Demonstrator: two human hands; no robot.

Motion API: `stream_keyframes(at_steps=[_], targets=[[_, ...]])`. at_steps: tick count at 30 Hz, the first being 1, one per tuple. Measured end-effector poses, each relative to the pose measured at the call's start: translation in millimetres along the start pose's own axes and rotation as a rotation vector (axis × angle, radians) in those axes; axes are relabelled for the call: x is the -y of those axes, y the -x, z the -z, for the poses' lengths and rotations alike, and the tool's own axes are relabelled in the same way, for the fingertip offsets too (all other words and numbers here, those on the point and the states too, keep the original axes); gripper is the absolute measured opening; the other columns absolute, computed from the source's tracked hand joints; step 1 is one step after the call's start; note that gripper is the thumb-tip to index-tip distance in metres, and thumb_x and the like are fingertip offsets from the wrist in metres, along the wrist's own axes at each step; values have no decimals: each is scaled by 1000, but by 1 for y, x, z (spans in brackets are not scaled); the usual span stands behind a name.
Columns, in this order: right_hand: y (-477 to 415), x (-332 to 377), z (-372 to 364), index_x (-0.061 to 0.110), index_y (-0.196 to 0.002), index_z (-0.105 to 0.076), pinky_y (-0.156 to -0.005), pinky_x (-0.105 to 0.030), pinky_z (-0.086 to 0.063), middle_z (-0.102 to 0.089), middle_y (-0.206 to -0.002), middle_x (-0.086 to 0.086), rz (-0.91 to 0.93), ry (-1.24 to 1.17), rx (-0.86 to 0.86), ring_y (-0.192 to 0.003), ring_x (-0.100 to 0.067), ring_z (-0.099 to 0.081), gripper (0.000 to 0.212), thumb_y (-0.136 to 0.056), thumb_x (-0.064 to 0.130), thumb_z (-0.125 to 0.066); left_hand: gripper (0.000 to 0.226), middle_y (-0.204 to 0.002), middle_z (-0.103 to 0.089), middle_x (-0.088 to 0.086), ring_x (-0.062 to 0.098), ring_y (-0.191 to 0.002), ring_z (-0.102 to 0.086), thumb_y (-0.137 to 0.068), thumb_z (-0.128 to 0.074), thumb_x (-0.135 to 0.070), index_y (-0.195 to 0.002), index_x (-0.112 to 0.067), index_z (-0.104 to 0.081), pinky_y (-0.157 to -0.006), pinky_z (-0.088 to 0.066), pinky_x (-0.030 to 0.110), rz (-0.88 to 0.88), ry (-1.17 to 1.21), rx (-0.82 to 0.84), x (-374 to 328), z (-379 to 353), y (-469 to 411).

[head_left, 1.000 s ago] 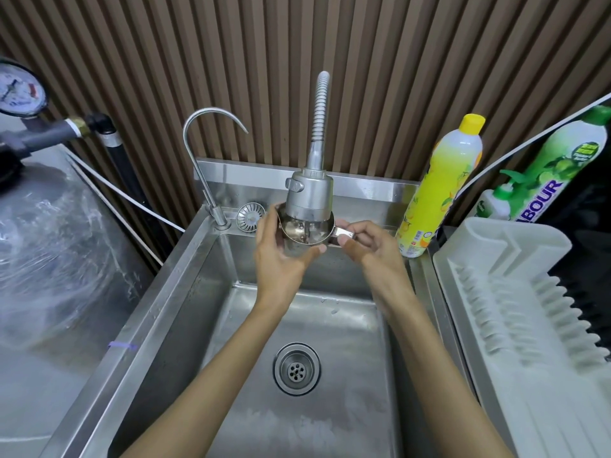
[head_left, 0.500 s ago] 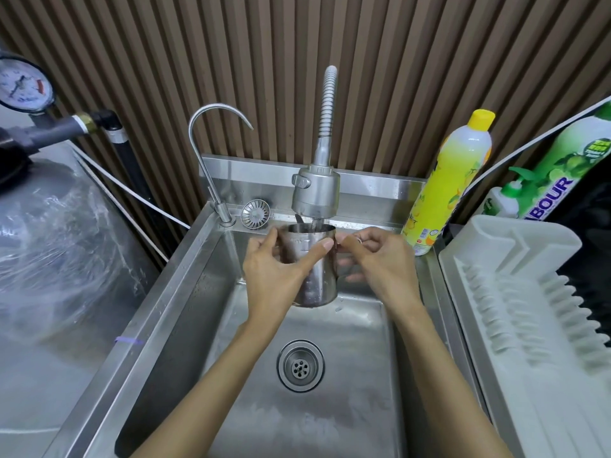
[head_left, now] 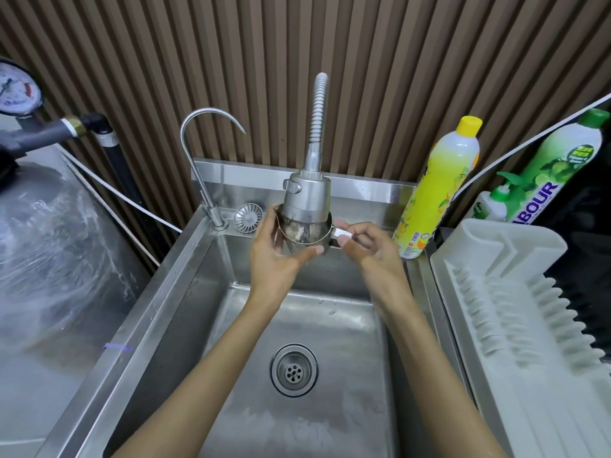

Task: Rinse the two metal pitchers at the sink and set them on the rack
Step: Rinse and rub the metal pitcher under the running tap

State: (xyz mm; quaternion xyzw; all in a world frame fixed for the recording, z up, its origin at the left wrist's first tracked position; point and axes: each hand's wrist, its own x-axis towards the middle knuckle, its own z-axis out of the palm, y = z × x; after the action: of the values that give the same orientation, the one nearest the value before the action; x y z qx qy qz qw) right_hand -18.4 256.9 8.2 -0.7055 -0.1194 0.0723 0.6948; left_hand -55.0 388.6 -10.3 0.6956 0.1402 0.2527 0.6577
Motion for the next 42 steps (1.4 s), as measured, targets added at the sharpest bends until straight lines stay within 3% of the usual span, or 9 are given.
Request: stream_keyframes(at_steps=[6, 9, 12, 19, 23, 26, 29, 35, 42], targets=[[1, -16, -13, 6, -80, -58, -82, -31, -58, -72, -80, -5, -143, -305, 33, -92, -23, -68, 11, -91, 9, -56, 84, -107, -45, -4, -2, -95, -49, -52, -91, -24, -127, -12, -54, -86, -35, 2, -177, -361, -112, -15, 12, 5], [4, -8, -13, 7, -83, -60, -65, -31, -61, -71, -79, -7, -172, -106, 33, -73, -14, -70, 13, -91, 17, -59, 80, -93, -43, -4, 16, -90, -52, -47, -89, -44, -112, -8, -62, -86, -46, 23, -111, -421, -147, -12, 15, 9], [4, 1, -8, 6, -84, -62, -54, -25, -58, -71, -80, -7, -117, 148, -3, -60, -5, -68, 15, -89, 20, -60, 78, -92, -46, 0, 16, -86, -54, -49, -83, -58, -106, -7, -65, -79, -42, 16, -21, -449, -140, -6, 14, 14], [9, 23, 1, 15, -76, -60, -76, -37, -49, -71, -84, -7, 136, 690, -153, -86, -26, -65, 17, -86, 29, -63, 50, -90, -64, -11, -6, -84, -62, -55, -80, -59, -94, -30, -70, -71, -41, -2, 102, -287, 55, 4, 5, 19], [9, 17, 4, 18, -75, -57, -78, -38, -52, -71, -86, -4, 151, 535, -140, -85, -22, -67, 13, -85, 18, -65, 56, -113, -67, 4, -1, -97, -65, -57, -87, -26, -108, -22, -63, -76, -45, 3, 119, -93, 96, 8, -2, 13], [4, 6, 6, 17, -76, -59, -78, -13, -51, -69, -103, 6, 77, 286, -81, -85, 1, -66, 13, -86, 10, -63, 73, -123, -61, 10, 6, -107, -63, -57, -85, 1, -122, -10, -54, -93, -49, 17, 50, -2, 43, 10, -3, 5], [-1, -7, 2, 16, -79, -60, -79, -5, -44, -68, -107, 9, -17, 59, 13, -91, 7, -62, 12, -88, 8, -60, 93, -128, -56, 9, 15, -118, -56, -49, -88, -14, -132, -8, -48, -106, -43, 34, -56, -102, -27, 3, 1, 1], [-1, -29, -13, 12, -79, -60, -88, -27, -51, -68, -76, 3, -110, -243, 115, -82, -14, -64, 15, -92, 8, -54, 93, -113, -42, -3, -1, -101, -44, -51, -91, -14, -133, -4, -48, -86, -24, -8, -237, -415, -132, -8, 7, 9], [6, -14, -10, 9, -74, -65, -66, -34, -60, -71, -69, -7, -148, 4, 17, -62, -17, -70, 17, -86, 21, -65, 86, -95, -49, 1, 16, -92, -54, -40, -69, -74, -104, -16, -65, -76, -40, 15, 4, -505, -122, -4, 14, 14]])
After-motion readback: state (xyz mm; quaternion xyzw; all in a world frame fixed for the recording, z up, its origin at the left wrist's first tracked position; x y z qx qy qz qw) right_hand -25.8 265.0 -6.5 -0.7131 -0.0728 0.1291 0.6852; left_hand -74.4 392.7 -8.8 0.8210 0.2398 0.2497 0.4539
